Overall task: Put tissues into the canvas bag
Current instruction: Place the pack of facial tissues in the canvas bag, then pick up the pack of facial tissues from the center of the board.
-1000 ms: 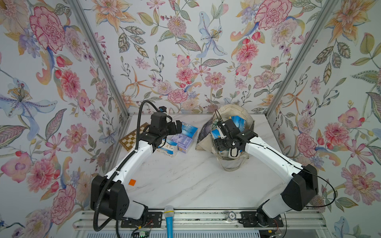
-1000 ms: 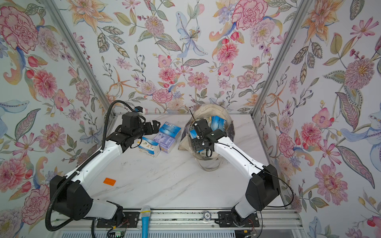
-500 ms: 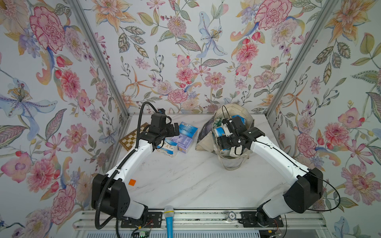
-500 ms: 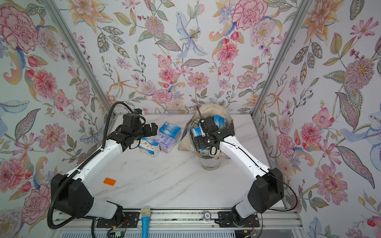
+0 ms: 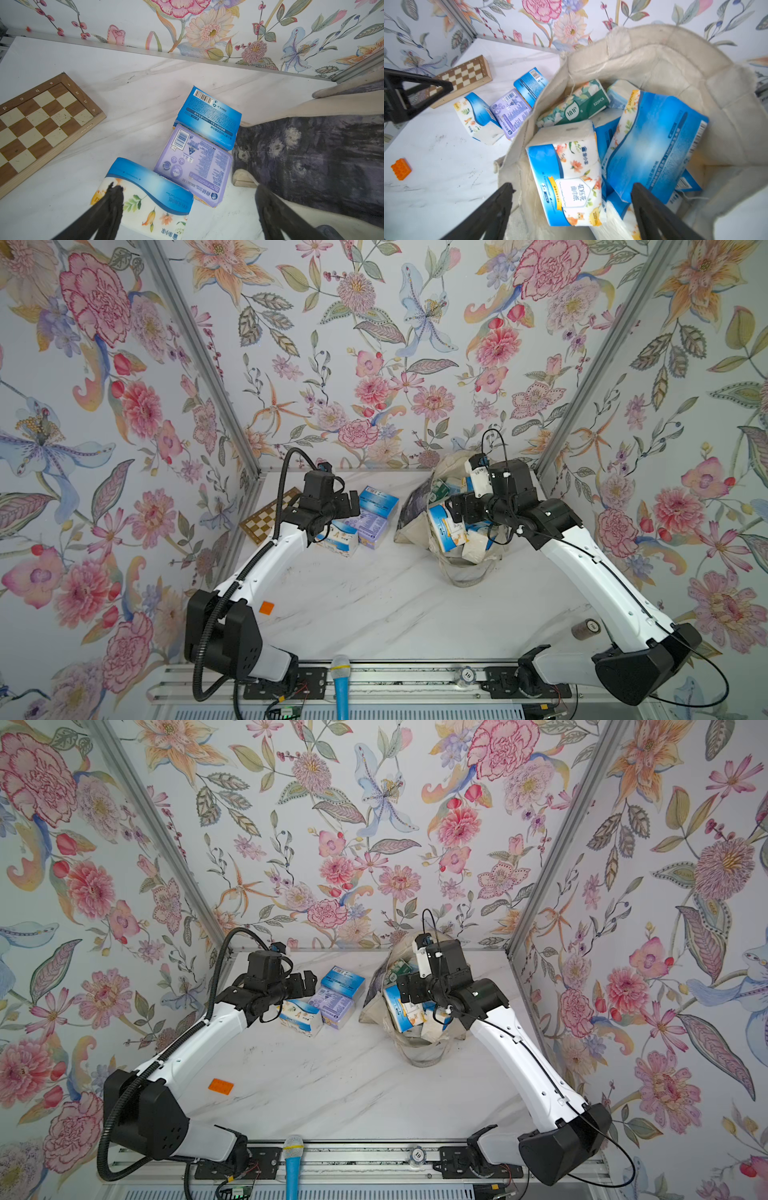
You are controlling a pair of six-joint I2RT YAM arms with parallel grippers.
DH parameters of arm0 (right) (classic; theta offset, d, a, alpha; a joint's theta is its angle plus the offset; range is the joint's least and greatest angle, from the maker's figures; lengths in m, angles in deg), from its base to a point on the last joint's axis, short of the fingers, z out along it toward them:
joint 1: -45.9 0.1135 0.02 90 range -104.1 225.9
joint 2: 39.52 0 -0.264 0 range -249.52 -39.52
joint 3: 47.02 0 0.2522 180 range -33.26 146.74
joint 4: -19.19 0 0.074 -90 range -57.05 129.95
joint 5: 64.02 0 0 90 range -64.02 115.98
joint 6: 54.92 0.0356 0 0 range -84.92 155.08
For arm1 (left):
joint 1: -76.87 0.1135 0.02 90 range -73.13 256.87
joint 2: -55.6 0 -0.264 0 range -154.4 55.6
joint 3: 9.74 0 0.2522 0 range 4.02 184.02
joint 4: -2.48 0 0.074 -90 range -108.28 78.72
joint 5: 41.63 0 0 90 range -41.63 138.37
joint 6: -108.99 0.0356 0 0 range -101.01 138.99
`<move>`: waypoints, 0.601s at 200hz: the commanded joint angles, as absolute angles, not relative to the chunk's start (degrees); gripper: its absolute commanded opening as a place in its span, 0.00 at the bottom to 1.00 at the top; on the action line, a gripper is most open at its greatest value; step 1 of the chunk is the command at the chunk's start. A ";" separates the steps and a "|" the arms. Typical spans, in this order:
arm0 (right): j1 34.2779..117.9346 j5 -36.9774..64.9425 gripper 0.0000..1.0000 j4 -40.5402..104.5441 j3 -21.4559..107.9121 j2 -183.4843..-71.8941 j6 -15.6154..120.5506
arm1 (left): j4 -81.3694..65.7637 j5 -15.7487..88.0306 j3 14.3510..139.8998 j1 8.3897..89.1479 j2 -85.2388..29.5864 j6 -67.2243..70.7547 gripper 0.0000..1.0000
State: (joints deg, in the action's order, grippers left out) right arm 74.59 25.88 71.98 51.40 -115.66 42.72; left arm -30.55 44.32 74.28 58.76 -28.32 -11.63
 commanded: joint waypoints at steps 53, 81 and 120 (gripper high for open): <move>91.41 11.63 0.92 63.62 57.57 -124.83 29.48 | -29.60 43.72 72.57 61.10 -27.30 -12.54 0.99; 95.31 9.86 0.97 63.54 60.49 -132.88 27.27 | -28.83 43.23 71.19 62.83 -25.32 -13.37 0.99; 97.81 12.76 0.99 63.53 65.03 -143.02 24.58 | -28.78 42.83 69.14 65.40 -21.88 -13.37 0.99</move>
